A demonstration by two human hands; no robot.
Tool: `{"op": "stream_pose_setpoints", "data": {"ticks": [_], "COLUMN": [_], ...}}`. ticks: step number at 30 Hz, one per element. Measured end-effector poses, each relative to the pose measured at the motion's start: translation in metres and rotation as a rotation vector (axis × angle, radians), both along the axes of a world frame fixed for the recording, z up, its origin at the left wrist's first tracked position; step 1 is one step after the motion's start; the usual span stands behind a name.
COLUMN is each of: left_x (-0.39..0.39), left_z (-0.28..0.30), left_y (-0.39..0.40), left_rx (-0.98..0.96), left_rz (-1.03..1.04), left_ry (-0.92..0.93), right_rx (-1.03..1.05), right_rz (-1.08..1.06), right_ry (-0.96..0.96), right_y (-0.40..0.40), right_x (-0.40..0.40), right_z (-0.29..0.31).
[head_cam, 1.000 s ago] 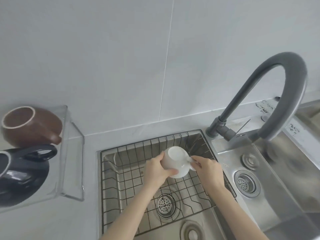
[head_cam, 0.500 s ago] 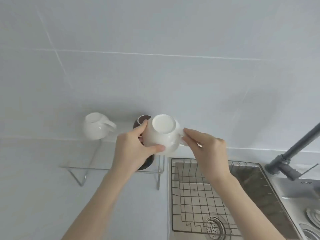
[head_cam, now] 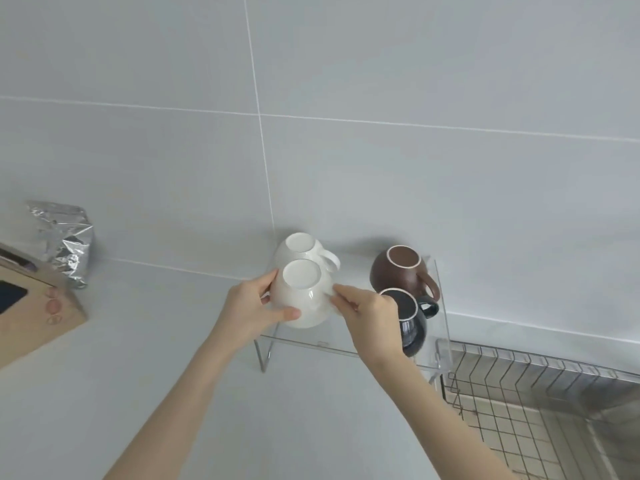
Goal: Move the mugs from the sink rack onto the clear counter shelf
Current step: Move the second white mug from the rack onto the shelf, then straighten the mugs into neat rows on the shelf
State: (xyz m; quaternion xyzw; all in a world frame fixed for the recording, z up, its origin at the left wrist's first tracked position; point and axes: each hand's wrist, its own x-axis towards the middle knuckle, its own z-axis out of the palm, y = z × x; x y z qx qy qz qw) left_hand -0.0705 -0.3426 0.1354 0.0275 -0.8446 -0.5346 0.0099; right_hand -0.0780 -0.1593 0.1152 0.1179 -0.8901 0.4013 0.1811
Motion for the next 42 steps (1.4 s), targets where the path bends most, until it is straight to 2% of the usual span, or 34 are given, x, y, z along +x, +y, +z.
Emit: {"op": "stream_pose_setpoints", "data": {"ticks": [4,15,30,33,37,39,42], "left_x": [-0.005,-0.008,0.003,0.005,0.007,0.009,0.007], "left_z": [-0.016,-0.045,-0.036,-0.036,-0.036,-0.032,-0.025], "left_y": [-0.012,-0.024,-0.012,-0.009,-0.011,-0.011,-0.013], "left_rx": [-0.002,0.005,-0.066,-0.129,-0.107,-0.071,0.035], "left_rz": [-0.051,-0.006,0.044,0.030,0.043,0.065,0.148], "left_ry": [-0.029,-0.053,-0.092,-0.050,-0.032,-0.036,-0.073], "right_rx": [-0.017,-0.117,-0.130,-0.128,-0.130,-0.229,-0.613], "right_rz": [-0.015,-0.034,-0.045,-0.053,-0.026,-0.029,-0.036], "right_ry": [-0.023,-0.126,-0.146,-0.151,-0.183,-0.255,-0.495], "right_y": [-0.014,-0.028,-0.029,-0.031,-0.033,-0.029,-0.027], "right_x": [-0.001,-0.001,0.003,0.004,0.009,0.018,0.035], "right_z": [-0.016,-0.031,-0.030,-0.030,-0.026,-0.023,-0.022]}}
